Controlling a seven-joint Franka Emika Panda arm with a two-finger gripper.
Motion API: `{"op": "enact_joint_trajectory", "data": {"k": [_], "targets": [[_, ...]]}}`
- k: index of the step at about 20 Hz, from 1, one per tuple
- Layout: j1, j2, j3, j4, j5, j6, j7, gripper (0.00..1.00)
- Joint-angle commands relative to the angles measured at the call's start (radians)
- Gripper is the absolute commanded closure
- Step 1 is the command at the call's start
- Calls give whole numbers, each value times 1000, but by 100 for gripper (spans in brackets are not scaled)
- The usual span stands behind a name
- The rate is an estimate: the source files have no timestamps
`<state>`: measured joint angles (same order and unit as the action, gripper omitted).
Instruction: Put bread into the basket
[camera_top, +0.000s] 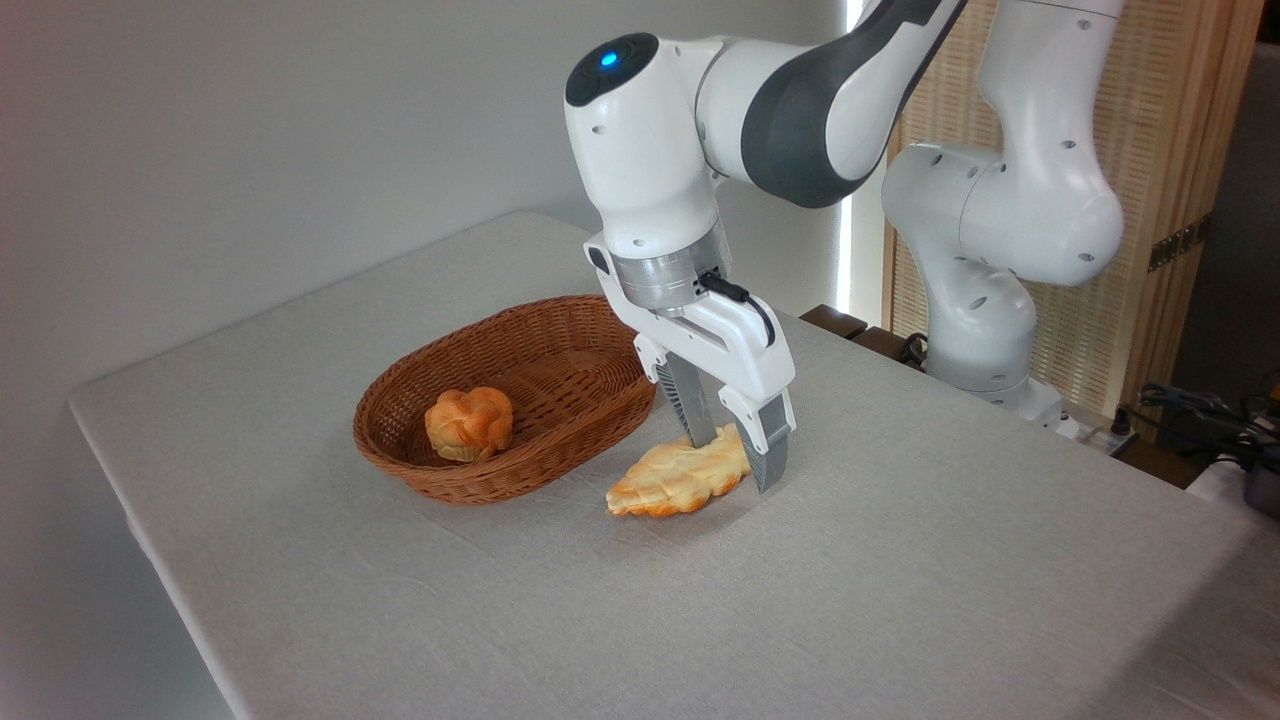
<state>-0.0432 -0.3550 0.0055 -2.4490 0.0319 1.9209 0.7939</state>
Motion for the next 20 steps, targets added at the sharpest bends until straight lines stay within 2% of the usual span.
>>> {"op": "enact_joint_trajectory", "data": {"k": [1, 8, 15, 20], "targets": [[-3, -21, 1, -25, 5, 41, 19, 0], [-1, -41, 2, -13, -15, 41, 18, 0], [0, -41, 2, 15, -98, 41, 11, 0], [0, -39, 2, 27, -125, 44, 8, 0]]}}
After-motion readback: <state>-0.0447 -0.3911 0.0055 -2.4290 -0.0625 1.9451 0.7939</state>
